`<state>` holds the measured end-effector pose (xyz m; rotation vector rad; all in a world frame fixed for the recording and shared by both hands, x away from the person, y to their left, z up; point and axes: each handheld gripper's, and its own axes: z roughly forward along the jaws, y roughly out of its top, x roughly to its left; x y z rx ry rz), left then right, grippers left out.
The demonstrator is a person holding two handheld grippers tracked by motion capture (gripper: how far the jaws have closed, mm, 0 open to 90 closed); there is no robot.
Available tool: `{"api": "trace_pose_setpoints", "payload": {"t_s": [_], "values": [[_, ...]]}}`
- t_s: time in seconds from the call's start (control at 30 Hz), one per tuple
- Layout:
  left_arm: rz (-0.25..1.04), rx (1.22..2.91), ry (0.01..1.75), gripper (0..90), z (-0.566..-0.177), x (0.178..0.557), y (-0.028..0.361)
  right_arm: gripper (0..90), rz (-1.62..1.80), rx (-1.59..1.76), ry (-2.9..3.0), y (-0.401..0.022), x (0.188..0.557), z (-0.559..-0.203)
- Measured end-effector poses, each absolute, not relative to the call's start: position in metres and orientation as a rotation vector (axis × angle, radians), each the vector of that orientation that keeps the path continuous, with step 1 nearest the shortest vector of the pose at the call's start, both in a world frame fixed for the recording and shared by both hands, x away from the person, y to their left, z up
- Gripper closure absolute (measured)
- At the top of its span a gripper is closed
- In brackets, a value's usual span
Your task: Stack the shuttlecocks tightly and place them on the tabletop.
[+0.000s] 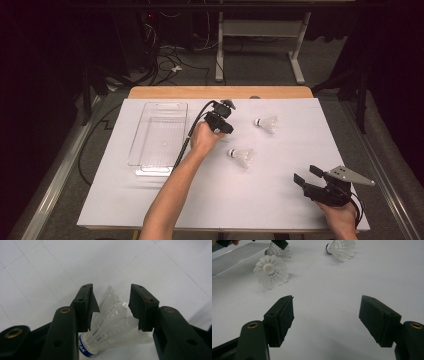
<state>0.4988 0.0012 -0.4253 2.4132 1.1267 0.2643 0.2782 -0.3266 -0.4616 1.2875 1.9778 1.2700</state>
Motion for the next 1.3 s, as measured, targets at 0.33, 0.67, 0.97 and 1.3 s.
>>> {"api": "trace_pose_setpoints", "payload": {"t_s": [0.33,0.67,0.97,1.3], "values": [[0.243,2.384,1.143,51.5,-0.421,0.499,0.004,28.3,1.274,1.286,1.976,-0.327,0.278,-0.461],[0.218,2.349,1.152,46.9,-0.415,0.497,0.008,28.3,1.272,1.286,1.972,-0.327,0.278,-0.461],[0.208,2.323,1.150,43.6,-0.409,0.494,0.010,28.4,1.271,1.285,1.974,-0.326,0.278,-0.461],[0.217,2.304,1.145,38.7,-0.401,0.489,0.012,28.4,1.271,1.287,1.979,-0.326,0.278,-0.461]]}}
